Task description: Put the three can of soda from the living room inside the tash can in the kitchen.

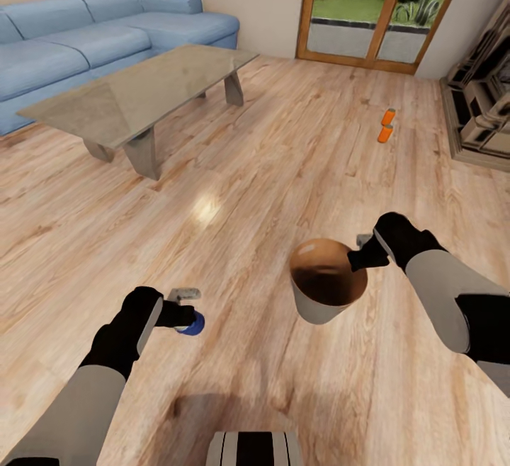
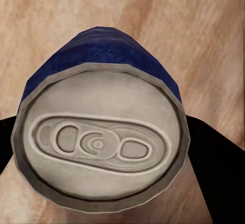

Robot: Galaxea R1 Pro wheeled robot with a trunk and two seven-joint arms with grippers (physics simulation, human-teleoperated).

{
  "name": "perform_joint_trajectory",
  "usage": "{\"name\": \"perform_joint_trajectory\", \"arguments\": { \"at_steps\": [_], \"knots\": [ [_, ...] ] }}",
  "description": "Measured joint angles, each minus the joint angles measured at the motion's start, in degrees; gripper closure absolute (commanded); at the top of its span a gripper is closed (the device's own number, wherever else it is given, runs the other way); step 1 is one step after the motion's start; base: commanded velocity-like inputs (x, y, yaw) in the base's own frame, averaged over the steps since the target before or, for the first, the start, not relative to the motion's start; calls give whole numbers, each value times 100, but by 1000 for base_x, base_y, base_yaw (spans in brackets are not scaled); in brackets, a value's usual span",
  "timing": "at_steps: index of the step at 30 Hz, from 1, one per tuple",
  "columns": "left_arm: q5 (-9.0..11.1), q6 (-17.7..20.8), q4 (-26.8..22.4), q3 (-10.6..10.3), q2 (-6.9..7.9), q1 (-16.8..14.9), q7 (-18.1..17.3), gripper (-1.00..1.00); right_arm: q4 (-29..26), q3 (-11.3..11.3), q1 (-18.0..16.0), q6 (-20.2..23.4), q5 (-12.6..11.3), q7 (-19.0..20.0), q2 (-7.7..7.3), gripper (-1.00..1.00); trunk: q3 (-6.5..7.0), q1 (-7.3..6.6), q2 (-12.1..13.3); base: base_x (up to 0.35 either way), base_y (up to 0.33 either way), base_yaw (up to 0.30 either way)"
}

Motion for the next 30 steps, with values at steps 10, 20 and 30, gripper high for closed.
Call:
{"name": "perform_joint_trajectory", "arguments": {
  "at_steps": [10, 20, 30],
  "knots": [
    [17, 0, -349, -2, 1, -22, -205, 100, -4, 14, 126, 1, 19, -13, 161, 100, 179, -220, 401, 0, 0, 0],
    [12, 0, -442, 0, 301, -574, -1862, 100, -4, 27, 278, -5, 81, -85, 495, 100, 359, -439, 802, 0, 0, 0],
    [26, 0, -880, 1, 815, -826, -3346, 100, 20, 46, 427, -5, 113, -329, 763, 100, 538, -659, 1203, 0, 0, 0]
  ]
}}
